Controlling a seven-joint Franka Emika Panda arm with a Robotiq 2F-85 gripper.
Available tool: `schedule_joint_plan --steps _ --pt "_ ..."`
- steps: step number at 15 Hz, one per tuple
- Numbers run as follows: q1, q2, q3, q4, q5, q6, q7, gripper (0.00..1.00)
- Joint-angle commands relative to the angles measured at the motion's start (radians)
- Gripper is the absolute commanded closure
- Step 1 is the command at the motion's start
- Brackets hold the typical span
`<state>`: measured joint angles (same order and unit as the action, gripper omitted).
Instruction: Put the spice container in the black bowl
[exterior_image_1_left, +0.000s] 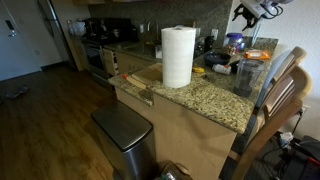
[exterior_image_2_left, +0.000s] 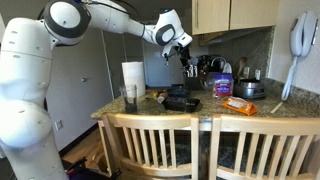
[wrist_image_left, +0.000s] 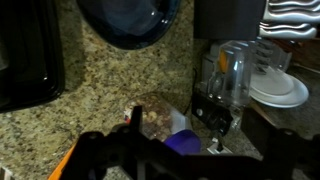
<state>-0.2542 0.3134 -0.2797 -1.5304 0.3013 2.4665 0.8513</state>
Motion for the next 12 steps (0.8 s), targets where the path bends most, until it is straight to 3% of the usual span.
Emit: schedule_joint_plan --steps 1,6,9,11,12 --pt "-0.028 -0.028 -0.010 0.060 -0.072 -0.254 -0.049 0.00" --pt "-0.036 -0.080 -0.019 0.109 -0.117 -0.484 -0.075 0.00" --pt "-0.015 -0.102 -0.020 0.079 -0.130 -0.532 -0.101 0.00" --pt "0.004 -0.116 -0.012 0.027 -0.133 -0.489 -0.116 0.00" --pt "-0.009 -0.085 -0.021 0.093 -0.114 -0.512 -0.094 0.00"
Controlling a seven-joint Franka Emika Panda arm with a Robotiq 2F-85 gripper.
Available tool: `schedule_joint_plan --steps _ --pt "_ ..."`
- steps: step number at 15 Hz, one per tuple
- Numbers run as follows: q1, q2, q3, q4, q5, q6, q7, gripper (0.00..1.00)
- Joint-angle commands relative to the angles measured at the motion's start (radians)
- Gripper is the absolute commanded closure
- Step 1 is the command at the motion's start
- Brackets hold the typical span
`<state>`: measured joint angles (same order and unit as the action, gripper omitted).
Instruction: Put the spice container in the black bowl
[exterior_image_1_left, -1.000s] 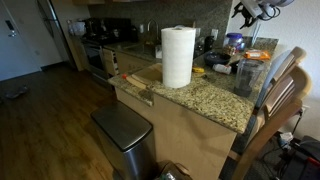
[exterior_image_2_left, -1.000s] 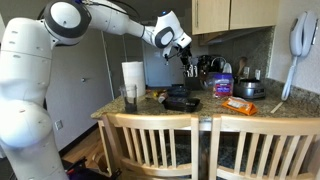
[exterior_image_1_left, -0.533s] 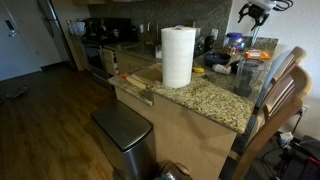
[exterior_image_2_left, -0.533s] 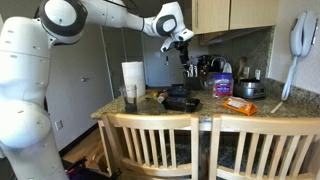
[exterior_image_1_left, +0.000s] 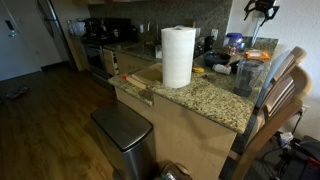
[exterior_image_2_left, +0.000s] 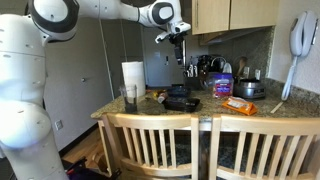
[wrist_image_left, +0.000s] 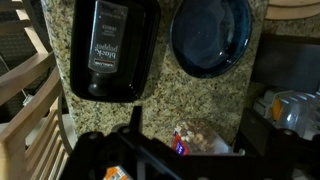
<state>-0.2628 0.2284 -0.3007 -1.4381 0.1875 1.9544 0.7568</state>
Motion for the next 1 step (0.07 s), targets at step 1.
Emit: schedule_joint_plan --steps 1 --pt "-0.002 0.003 0.011 -0.003 -0.003 -0.002 -0.002 0.00"
